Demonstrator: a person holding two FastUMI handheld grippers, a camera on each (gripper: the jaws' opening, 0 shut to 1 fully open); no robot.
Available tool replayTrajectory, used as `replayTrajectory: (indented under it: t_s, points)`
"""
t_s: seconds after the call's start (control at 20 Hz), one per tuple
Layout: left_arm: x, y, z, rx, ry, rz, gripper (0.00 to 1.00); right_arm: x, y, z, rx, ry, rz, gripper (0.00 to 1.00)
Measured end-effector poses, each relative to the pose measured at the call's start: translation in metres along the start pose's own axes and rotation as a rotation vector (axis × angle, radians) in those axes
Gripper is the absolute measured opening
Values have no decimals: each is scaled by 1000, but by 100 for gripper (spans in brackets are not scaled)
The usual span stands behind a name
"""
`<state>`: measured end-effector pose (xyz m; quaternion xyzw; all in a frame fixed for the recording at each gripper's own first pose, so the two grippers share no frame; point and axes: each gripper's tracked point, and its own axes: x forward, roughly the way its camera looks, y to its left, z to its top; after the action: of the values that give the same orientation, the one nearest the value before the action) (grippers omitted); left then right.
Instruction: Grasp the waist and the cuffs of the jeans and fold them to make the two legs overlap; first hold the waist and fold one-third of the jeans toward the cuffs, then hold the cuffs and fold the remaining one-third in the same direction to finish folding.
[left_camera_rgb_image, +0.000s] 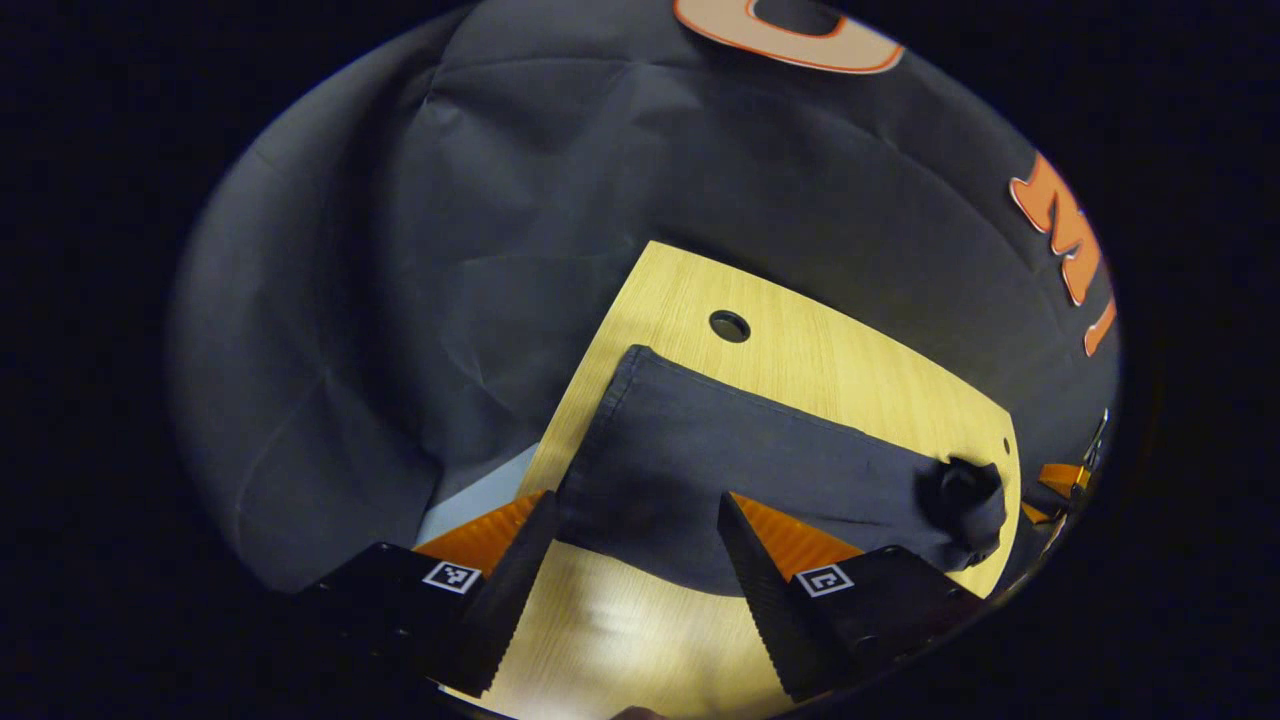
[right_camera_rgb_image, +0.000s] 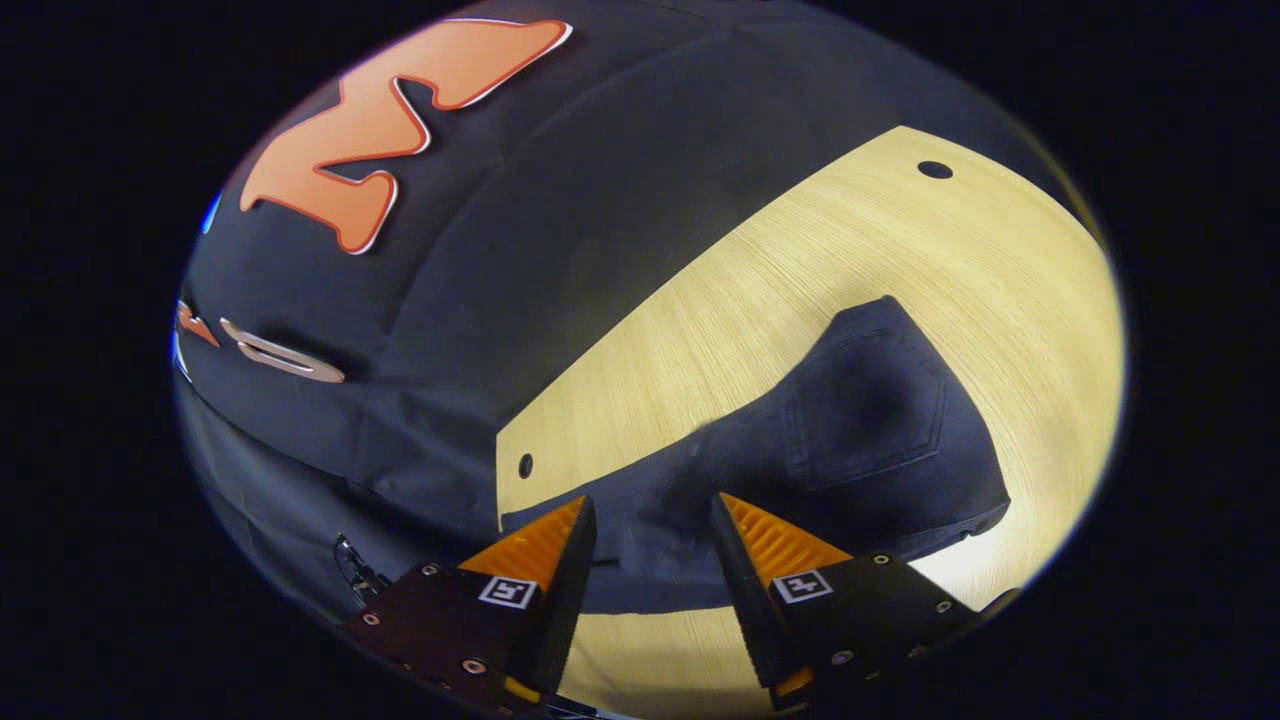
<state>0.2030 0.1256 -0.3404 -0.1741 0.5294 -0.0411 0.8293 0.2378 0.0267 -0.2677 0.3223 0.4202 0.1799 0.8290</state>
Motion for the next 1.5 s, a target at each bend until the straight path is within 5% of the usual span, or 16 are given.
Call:
replayTrajectory:
  t_s: [0.1,0.2,0.4,0.65,0.7,0.75,0.85,1.0,1.05,1.15,1.2,1.3,1.5]
  points:
    - [3,3,-3,-34,39,-22,98,-4,-6,0,-22,-6,-23,81]
    - [8,7,-6,-49,71,-12,98,-10,-6,0,-47,-28,-46,86]
    - [11,9,-9,-137,128,-69,99,-36,-14,13,-74,-99,-93,89]
    - [26,16,-23,-135,155,-28,95,-60,-18,11,-77,-137,-105,90]
    - [28,23,-20,-133,153,4,92,-63,-20,10,-72,-140,-108,90]
    - [32,22,-16,-153,138,7,76,-65,-21,8,-69,-140,-103,90]
    - [29,21,-16,-142,137,38,75,-71,-25,8,-84,-137,-106,90]
    - [43,25,-32,76,149,166,70,-79,-33,15,-88,-148,-105,90]
    - [39,29,-29,170,133,227,46,-82,-34,18,-81,-154,-97,90]
    - [43,23,-31,237,129,248,22,-91,-40,22,-85,-162,-88,90]
    - [34,20,-30,252,137,247,10,-96,-46,26,-95,-168,-94,90]
    - [27,-1,-32,212,148,181,3,-104,-58,34,-113,-182,-108,90]
    - [6,-50,9,90,27,4,3,-118,-74,47,-150,-204,-132,90]
